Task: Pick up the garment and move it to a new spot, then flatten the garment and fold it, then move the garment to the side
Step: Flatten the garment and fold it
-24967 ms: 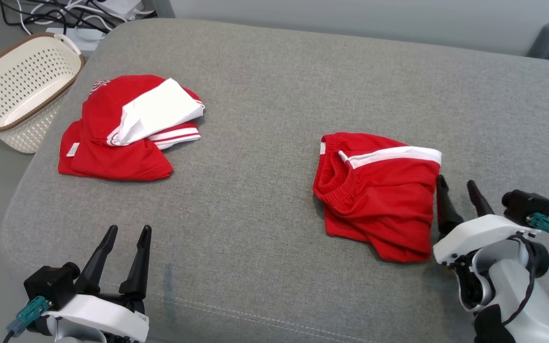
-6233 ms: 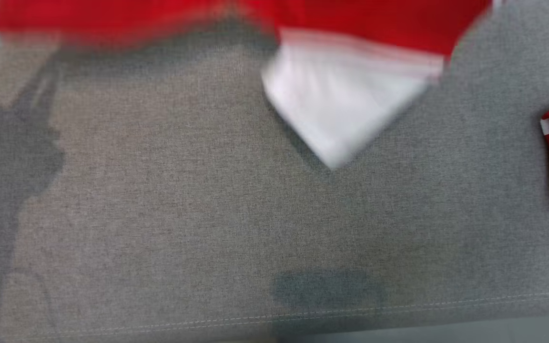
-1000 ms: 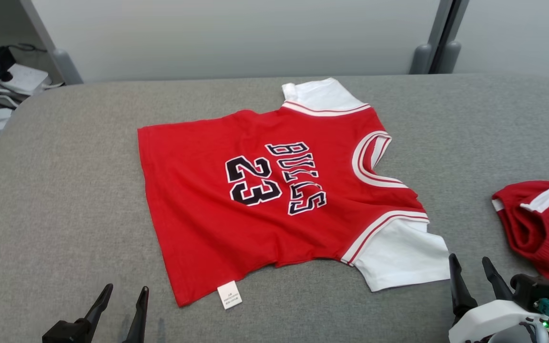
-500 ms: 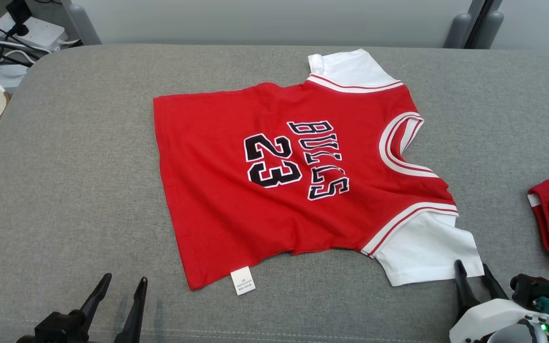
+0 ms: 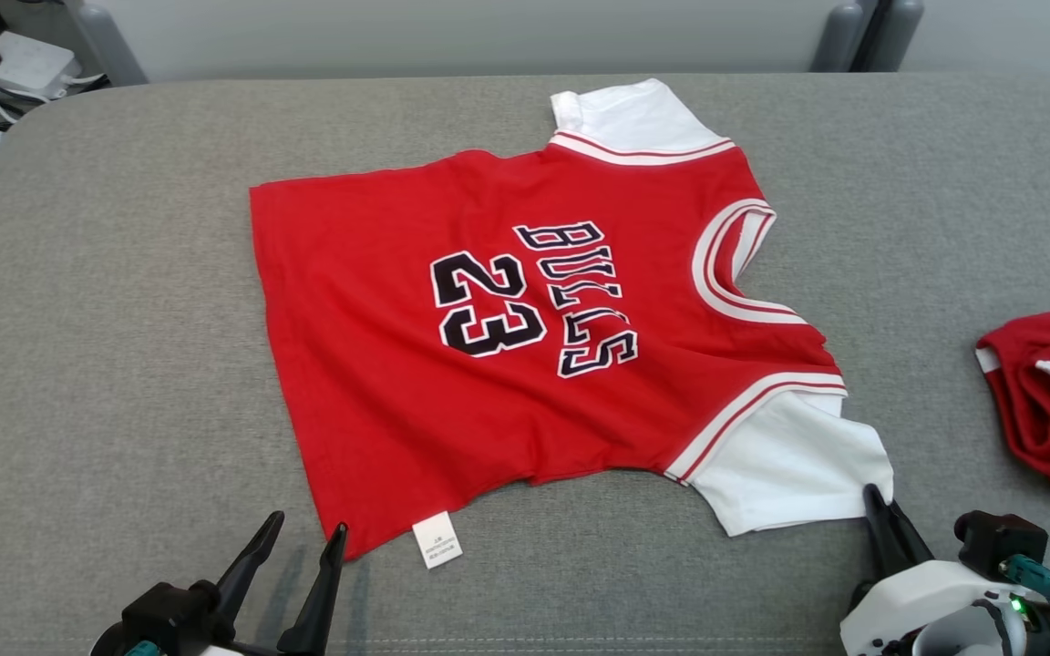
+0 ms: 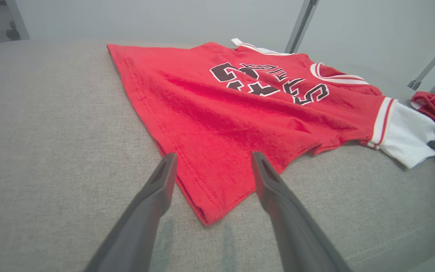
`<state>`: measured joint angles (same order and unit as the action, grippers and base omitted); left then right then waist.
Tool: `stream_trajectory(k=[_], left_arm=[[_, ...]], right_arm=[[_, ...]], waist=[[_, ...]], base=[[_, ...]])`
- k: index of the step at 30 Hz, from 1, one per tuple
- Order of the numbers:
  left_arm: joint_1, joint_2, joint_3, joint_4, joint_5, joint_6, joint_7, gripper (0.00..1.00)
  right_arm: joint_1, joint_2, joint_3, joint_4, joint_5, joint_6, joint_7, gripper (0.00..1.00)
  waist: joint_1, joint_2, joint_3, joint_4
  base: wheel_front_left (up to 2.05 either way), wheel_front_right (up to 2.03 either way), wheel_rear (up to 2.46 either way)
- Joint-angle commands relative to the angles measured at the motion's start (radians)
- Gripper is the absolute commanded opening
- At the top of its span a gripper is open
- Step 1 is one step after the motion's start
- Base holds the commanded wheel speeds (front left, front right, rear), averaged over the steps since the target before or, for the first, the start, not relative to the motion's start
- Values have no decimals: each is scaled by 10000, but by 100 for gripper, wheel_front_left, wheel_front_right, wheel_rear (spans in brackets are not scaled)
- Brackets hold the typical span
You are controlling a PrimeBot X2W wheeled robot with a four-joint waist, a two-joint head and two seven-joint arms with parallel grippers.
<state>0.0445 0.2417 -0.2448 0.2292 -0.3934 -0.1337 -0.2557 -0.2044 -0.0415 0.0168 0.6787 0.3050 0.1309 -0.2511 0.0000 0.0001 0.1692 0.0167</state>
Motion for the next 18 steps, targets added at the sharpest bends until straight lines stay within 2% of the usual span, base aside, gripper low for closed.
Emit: stream_trajectory(k=[1,13,17,18], left_arm=[[-504,184,321,-114,-167,31,-61,100],[-948,172,121,1905,-1088,31,-61,100],[-1089,212,60,2149,-1206,31,-61,100],[-1111,223,2,2189,-1292,31,-61,79]], right_arm=[[-1,-87,278,-268,-16,-2,-107,0],[-281,-87,1214,-914,107,-2,-107,0],[-351,-87,1373,-1190,147,-2,-107,0],[-363,-87,1405,-1293,137,-2,-107,0]], waist=[[0,-1,62,-96],[0,-1,428,-889],[0,-1,524,-998],[0,-1,561,-1037]], base=[[0,0,0],[0,0,0],[0,0,0],[0,0,0]])
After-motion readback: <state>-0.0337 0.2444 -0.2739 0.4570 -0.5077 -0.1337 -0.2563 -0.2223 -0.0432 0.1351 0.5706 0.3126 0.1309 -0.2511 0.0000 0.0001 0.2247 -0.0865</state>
